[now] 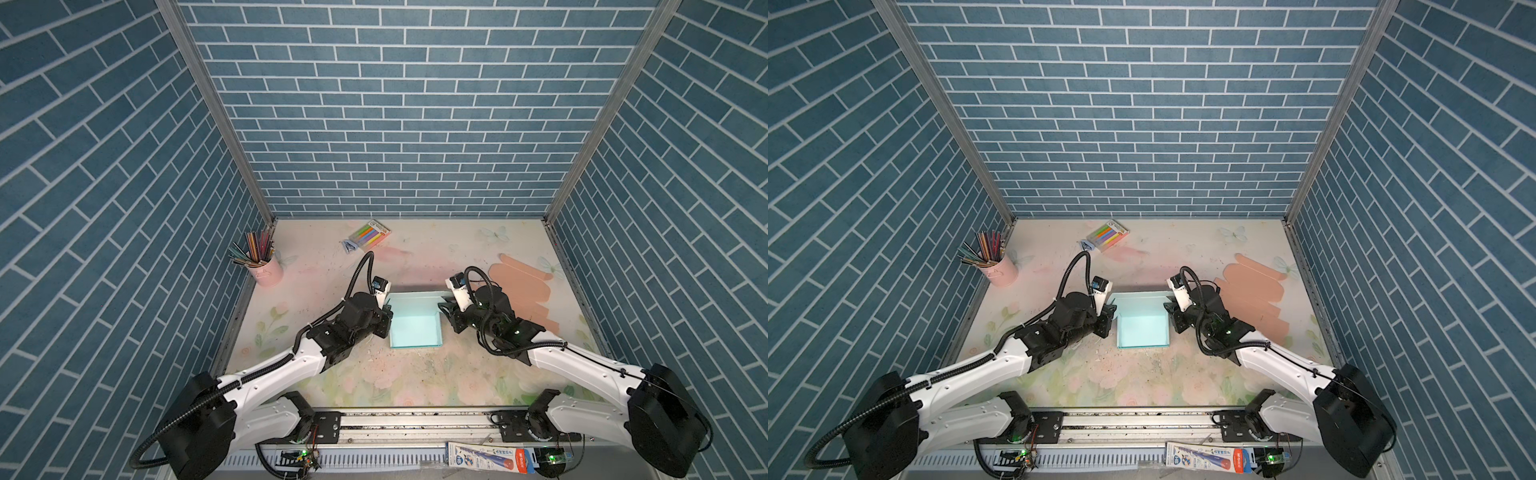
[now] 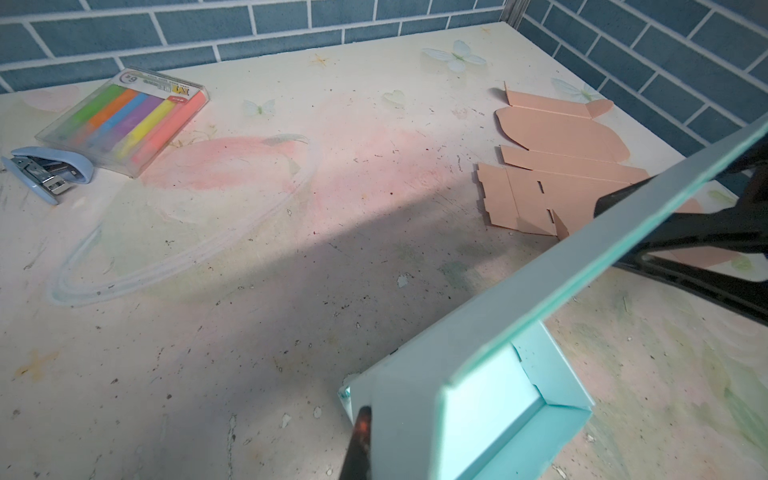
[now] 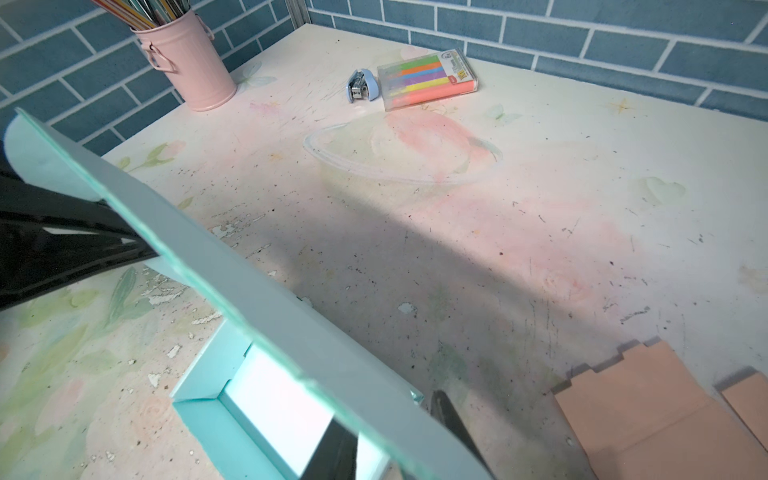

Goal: Fold the paper box

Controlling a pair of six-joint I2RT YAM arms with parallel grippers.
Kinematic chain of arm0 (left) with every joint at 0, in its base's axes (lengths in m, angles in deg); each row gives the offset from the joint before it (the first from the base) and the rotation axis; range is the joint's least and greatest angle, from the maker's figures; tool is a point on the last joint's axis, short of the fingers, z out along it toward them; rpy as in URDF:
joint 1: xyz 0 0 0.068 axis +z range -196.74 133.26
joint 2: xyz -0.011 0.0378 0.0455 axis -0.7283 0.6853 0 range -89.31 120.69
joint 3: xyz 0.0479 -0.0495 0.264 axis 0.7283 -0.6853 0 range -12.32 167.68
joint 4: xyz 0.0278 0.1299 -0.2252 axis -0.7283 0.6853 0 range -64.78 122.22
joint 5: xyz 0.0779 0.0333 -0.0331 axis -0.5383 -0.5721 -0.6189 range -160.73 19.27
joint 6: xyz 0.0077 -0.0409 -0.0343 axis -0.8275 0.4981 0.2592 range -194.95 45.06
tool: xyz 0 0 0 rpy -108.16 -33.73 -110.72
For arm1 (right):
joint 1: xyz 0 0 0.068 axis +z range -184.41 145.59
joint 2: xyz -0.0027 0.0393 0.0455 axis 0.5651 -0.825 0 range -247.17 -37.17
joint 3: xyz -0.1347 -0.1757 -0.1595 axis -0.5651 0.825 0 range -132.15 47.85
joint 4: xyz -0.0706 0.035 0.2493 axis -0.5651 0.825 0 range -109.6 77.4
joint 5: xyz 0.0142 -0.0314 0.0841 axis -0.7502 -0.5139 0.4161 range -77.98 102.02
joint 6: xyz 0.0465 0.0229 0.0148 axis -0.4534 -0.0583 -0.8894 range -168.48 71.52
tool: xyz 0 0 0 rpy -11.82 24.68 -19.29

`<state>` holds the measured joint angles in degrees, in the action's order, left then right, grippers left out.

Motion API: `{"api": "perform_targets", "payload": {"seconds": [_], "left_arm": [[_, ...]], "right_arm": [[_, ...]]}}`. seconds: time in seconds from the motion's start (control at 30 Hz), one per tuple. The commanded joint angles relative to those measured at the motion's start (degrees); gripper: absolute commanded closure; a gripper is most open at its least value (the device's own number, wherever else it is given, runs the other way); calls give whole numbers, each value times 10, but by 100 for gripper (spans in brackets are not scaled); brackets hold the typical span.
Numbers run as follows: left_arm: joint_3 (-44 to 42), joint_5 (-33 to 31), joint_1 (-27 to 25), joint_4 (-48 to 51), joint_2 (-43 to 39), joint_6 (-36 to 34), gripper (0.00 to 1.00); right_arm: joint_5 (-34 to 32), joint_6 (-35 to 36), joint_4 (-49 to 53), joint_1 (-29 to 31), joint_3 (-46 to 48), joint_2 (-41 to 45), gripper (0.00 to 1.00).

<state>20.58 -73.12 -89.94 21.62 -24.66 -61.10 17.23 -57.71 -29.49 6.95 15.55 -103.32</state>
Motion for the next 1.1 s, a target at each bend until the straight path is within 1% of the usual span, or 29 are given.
{"api": "perform_targets", "payload": {"seconds": [0.0,0.2,0.43,0.53,0.63,0.93,1.0,1.07], "left_arm": [[15,8,3,4,-2,-10,99],[11,22,4,-2,-5,-11,98],[12,13,5,2,-5,-8,98],[13,10,4,3,-6,-8,98],[16,12,5,4,-4,-11,99],[20,14,5,5,2,-12,99],[22,14,5,8,2,-14,99],[22,12,5,10,2,-15,99]], "right_arm": [[14,-6,-14,-7,7,10,70],[20,12,-7,-12,-4,5,75],[11,25,30,-11,-16,-2,79],[4,30,48,-11,-22,1,77],[0,34,43,-11,-14,14,77],[10,41,43,-12,-21,12,80],[10,41,44,-12,-21,15,78],[4,41,46,-11,-21,19,78]]}}
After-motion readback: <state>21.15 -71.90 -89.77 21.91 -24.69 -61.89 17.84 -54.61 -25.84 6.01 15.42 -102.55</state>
